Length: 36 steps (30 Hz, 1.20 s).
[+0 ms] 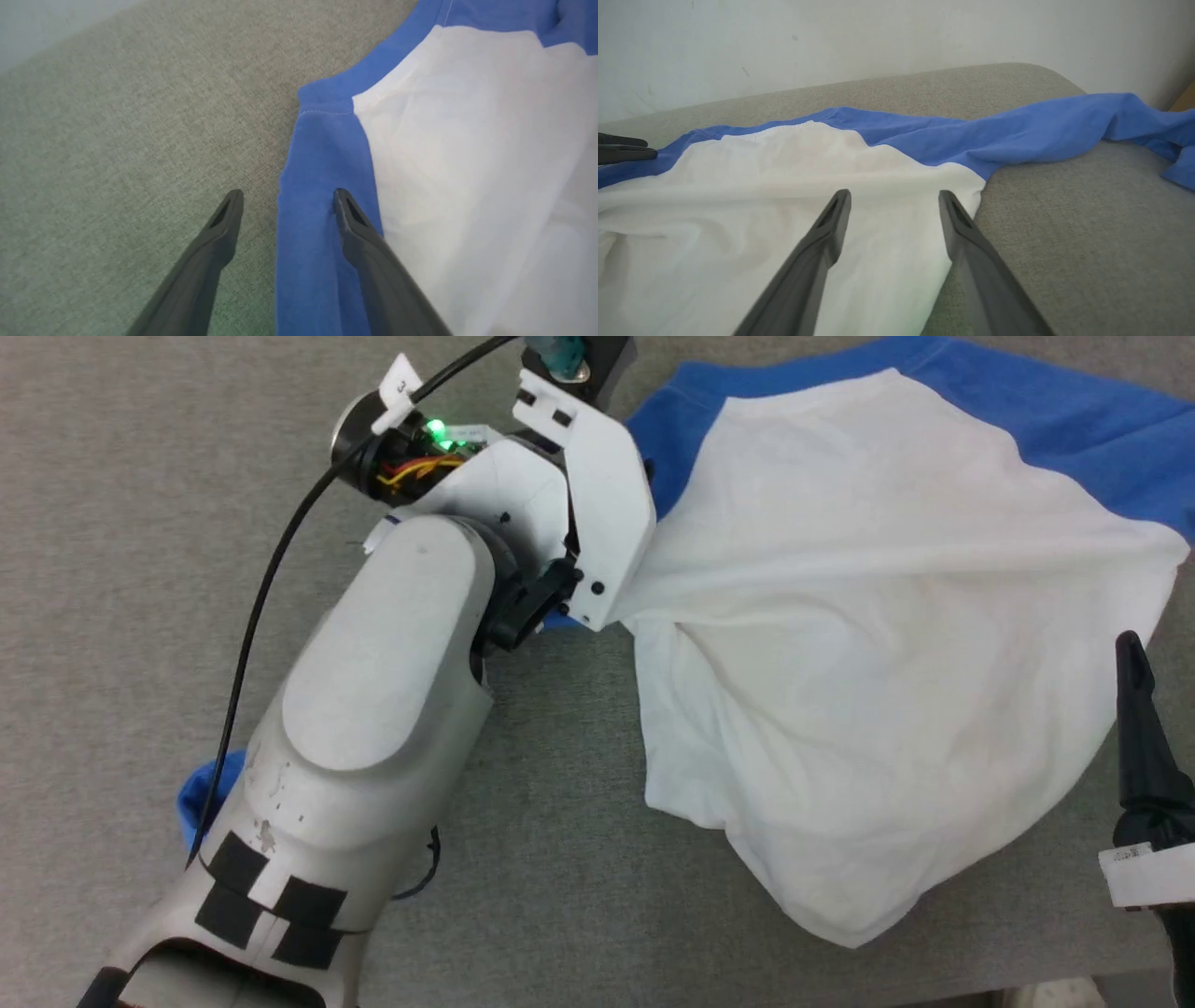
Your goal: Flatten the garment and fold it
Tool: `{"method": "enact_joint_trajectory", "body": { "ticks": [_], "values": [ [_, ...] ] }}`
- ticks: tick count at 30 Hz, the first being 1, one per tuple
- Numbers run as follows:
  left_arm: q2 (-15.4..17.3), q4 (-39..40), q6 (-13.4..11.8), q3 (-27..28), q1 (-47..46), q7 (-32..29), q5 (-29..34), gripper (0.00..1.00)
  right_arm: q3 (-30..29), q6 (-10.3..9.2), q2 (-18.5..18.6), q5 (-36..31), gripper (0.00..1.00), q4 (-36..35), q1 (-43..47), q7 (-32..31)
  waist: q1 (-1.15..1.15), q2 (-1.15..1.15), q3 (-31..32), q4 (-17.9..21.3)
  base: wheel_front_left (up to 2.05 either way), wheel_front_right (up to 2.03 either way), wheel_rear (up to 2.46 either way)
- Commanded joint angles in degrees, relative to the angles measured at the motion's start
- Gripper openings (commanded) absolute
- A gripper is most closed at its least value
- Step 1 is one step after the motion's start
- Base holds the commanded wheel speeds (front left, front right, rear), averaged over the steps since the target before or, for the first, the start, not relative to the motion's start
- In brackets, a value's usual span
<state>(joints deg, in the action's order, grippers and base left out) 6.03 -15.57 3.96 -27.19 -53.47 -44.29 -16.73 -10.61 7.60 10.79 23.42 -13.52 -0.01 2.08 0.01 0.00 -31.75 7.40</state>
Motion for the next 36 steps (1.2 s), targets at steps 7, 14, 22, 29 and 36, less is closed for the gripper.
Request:
{"method": "enact_joint_trajectory", "body": {
  "ticks": [7, 14, 22, 29, 36],
  "values": [
    [2.0, -1.2, -1.6, -1.4, 2.6, -10.3, -0.5, 0.6, 0.1, -0.11, 0.9, 0.8, 1.0, 1.6, -1.8, 1.0, -0.01, 0.0, -2.2, 1.8, 0.0, 0.0, 0.0],
    [3.0, 1.5, -1.5, -1.0, 4.5, -12.1, -2.3, 0.0, 0.3, -0.11, 1.3, 1.0, 1.0, 2.7, -2.5, 1.3, -0.01, 0.0, -1.4, 1.5, 0.0, 0.0, 0.0],
    [2.3, 8.5, -2.7, 3.9, 9.5, -2.1, -6.7, 0.0, -0.4, -0.11, 0.4, -0.5, 1.0, 2.9, -0.8, 0.6, -0.01, 0.0, 5.1, -0.3, 0.0, 0.0, 0.0],
    [7.3, 19.6, -5.6, 9.0, 23.8, 1.8, -8.8, 0.0, -1.9, -0.11, -0.9, -2.3, 1.0, 0.3, 2.9, -2.2, -0.01, 0.0, 9.4, -2.9, 0.0, 0.0, 0.0],
    [7.1, 27.2, -6.5, 9.3, 31.2, 4.2, -10.5, 0.0, 1.9, -0.11, 6.5, 1.3, 1.0, -5.1, -1.2, -8.6, -0.01, 0.0, 8.9, -5.9, 0.0, 0.0, 0.0]
  ]
}}
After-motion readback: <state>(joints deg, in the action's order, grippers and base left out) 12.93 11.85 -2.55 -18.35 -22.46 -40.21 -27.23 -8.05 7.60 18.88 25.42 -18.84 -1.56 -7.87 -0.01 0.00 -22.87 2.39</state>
